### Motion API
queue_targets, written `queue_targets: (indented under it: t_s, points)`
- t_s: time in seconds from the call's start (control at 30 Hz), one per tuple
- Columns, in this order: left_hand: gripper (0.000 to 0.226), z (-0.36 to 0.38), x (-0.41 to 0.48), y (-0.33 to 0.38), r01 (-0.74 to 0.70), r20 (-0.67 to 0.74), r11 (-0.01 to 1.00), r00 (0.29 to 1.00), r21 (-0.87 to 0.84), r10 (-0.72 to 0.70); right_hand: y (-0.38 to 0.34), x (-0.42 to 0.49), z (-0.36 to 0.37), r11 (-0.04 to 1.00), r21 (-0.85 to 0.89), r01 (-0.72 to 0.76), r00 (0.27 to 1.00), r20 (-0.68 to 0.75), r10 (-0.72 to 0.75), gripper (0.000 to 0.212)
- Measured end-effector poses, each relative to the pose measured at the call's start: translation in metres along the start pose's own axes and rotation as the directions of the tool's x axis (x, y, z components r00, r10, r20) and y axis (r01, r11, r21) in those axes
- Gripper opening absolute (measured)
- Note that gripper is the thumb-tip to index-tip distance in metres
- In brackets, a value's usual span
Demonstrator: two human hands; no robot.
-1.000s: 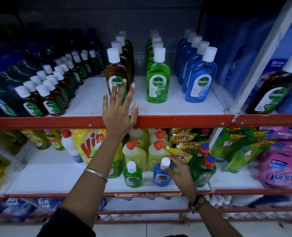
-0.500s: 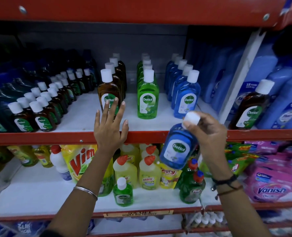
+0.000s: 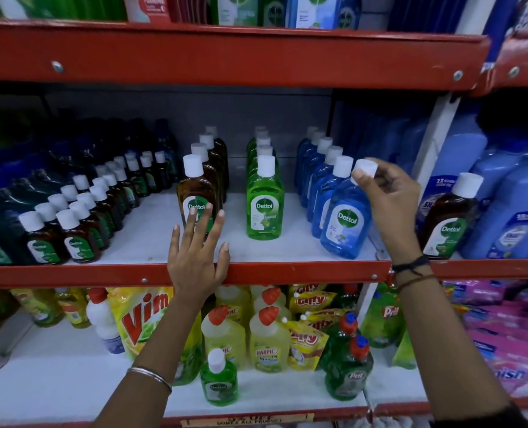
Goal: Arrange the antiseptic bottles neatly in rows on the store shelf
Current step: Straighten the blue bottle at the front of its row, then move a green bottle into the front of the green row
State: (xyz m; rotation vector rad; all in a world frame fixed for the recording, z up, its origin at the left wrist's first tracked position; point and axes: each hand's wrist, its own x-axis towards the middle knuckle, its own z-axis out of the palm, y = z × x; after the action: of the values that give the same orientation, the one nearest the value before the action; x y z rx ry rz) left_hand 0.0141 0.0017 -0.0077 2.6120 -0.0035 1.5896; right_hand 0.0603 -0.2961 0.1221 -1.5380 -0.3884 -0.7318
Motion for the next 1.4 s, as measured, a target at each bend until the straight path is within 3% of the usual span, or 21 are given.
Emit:
queue_targets:
  t_s: [0.47,0.63,0.73,0.8,0.93,1.1,1.2,1.3,1.4]
  points:
    - [0.052,-0.002,0.0,0.001,0.004,0.008,1.0,1.0,-0.011,-0.004,0.019,-0.015,0.005,0.987,-0.155,-0.049,0.998,0.033,0.055,0.042]
    - [0.055,-0.007,-0.001,-0.008,-0.012,0.036,0.999,0.999,-0.04,0.014,0.005,-0.068,0.004,0.981,-0.186,0.045,0.996,-0.074,-0.06,0.041]
    - [0.056,-0.012,-0.001,-0.023,0.017,0.045,1.0,0.999,-0.026,-0.015,-0.001,-0.116,0.015,0.985,-0.167,0.044,0.999,0.016,-0.042,0.035]
    - [0.055,-0.014,-0.001,-0.032,0.006,0.064,1.0,0.998,-0.001,-0.006,0.0,-0.151,0.028,0.994,-0.102,-0.036,0.991,0.128,0.049,0.036]
    - [0.054,-0.013,-0.002,-0.038,-0.025,0.076,1.0,0.997,0.007,0.024,0.026,-0.217,0.059,0.965,-0.056,-0.258,0.901,0.347,0.261,0.037]
    - [0.054,-0.011,-0.002,-0.038,-0.024,0.05,1.0,0.998,-0.007,0.024,0.076,-0.279,0.095,0.899,-0.251,-0.358,0.653,0.621,0.434,0.054]
    - [0.053,-0.01,-0.003,-0.038,-0.032,0.028,0.999,0.999,-0.013,0.033,0.097,-0.296,0.109,0.872,-0.325,-0.366,0.542,0.687,0.484,0.059]
    - [0.053,-0.01,-0.003,-0.038,-0.032,0.029,0.999,0.999,-0.018,0.032,0.104,-0.298,0.118,0.836,-0.329,-0.438,0.503,0.682,0.532,0.043]
    - [0.052,-0.01,-0.002,-0.038,-0.035,0.035,0.999,0.999,-0.029,0.036,0.11,-0.298,0.119,0.827,-0.298,-0.476,0.544,0.639,0.543,0.041]
